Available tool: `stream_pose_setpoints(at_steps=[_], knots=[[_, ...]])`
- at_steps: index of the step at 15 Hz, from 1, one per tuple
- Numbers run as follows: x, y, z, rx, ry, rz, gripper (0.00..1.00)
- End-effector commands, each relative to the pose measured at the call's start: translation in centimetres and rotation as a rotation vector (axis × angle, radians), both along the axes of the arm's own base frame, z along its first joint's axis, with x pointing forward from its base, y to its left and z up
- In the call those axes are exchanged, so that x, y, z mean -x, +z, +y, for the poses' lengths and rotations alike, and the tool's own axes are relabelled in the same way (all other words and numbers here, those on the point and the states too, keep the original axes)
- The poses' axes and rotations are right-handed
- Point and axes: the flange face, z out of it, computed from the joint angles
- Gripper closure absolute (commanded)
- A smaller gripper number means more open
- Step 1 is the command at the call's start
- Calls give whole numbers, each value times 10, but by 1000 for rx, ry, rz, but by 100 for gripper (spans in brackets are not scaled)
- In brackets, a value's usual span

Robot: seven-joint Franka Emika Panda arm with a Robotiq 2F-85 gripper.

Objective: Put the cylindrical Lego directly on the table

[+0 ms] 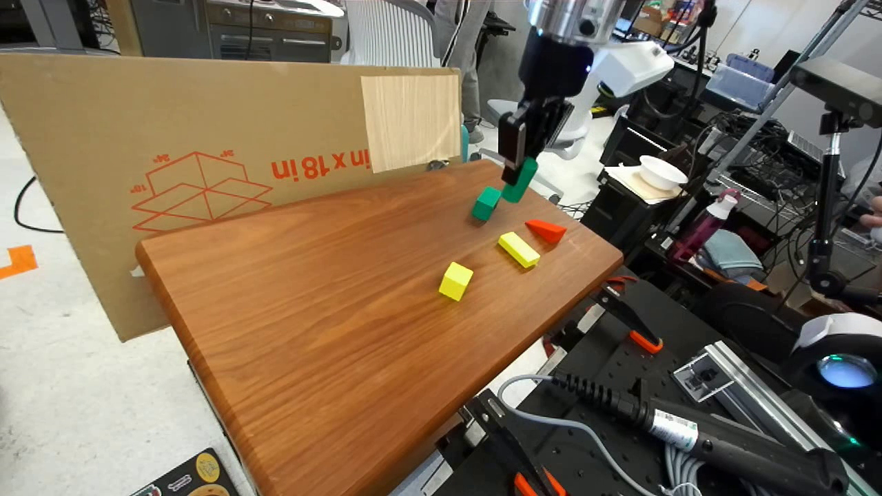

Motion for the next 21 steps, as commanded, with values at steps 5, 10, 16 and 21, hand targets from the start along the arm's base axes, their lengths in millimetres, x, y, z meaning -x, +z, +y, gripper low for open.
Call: stream_pose_setpoints(at_steps=[5, 10, 16, 21], knots=[[-13, 36, 21, -79, 19, -51, 91], [-20, 8, 26, -144, 44, -7, 91], [-23, -33, 56, -162, 126, 57, 91], [-22, -60, 68, -160, 142, 113, 91]])
